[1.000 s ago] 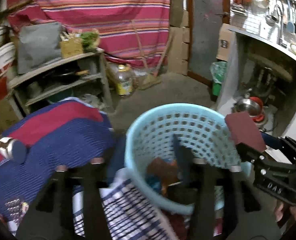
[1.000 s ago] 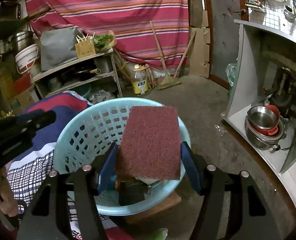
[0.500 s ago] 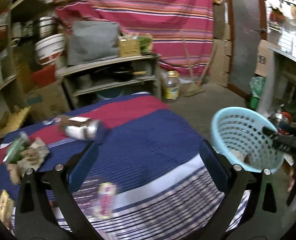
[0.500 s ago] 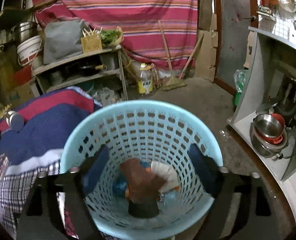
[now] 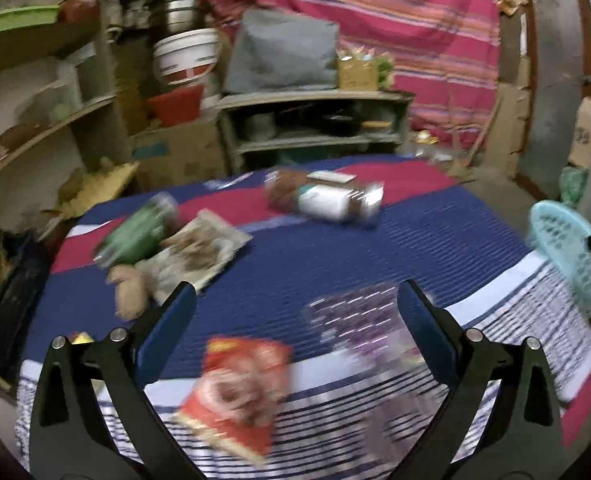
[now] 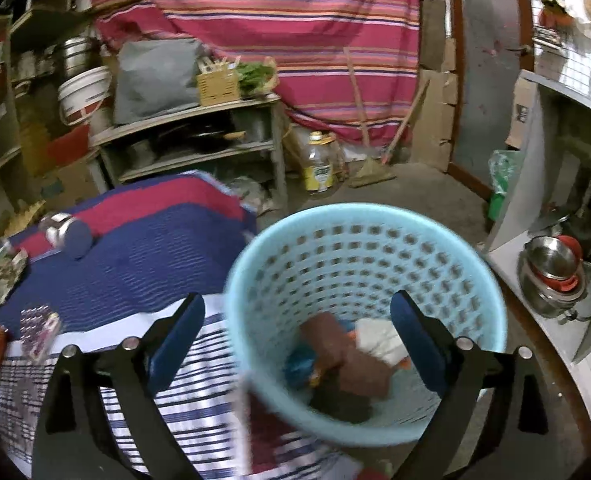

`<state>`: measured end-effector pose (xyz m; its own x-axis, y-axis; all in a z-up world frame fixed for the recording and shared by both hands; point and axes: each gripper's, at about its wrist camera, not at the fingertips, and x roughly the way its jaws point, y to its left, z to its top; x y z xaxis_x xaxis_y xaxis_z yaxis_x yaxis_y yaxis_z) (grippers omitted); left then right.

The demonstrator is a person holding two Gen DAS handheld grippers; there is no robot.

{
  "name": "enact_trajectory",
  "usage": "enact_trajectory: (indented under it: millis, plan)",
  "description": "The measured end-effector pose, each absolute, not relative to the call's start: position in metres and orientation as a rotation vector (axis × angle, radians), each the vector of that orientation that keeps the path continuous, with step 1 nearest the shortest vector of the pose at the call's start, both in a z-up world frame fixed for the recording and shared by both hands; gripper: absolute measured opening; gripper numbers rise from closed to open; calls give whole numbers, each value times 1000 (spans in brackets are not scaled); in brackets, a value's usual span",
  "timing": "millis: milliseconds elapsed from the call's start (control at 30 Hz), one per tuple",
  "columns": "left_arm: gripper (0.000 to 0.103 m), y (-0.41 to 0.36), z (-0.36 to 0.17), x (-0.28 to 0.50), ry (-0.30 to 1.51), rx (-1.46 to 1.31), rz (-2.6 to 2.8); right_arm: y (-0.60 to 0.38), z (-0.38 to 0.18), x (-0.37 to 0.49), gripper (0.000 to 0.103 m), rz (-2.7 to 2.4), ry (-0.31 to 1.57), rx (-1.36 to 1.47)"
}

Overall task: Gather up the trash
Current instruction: 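Return to the table and grasp the red snack bag with the left gripper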

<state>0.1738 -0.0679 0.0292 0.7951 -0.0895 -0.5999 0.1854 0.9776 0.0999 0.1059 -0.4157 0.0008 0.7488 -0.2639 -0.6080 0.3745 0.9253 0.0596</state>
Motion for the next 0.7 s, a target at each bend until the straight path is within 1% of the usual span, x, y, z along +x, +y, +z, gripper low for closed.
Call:
enact_trajectory:
  millis: [133, 367, 433, 533, 600, 700]
  plan:
    - [97, -46, 6, 177, 708, 165, -116, -374, -3, 112, 92, -316, 649, 125]
    - [97, -29, -23, 180, 767, 166, -104, -326, -5, 124, 92, -244, 673, 97]
    - [95, -25, -31, 182, 792, 168, -107, -318, -4, 126, 92, -229, 678, 83]
    - [82, -22, -40, 187, 836, 148, -134, -308, -4, 130, 92, -215, 688, 70]
    - [68, -21, -42, 189, 852, 132, -157, -302, -4, 133, 92, -202, 698, 69]
    - [67, -19, -44, 189, 859, 110, -194, -291, -3, 138, 92, -181, 705, 63]
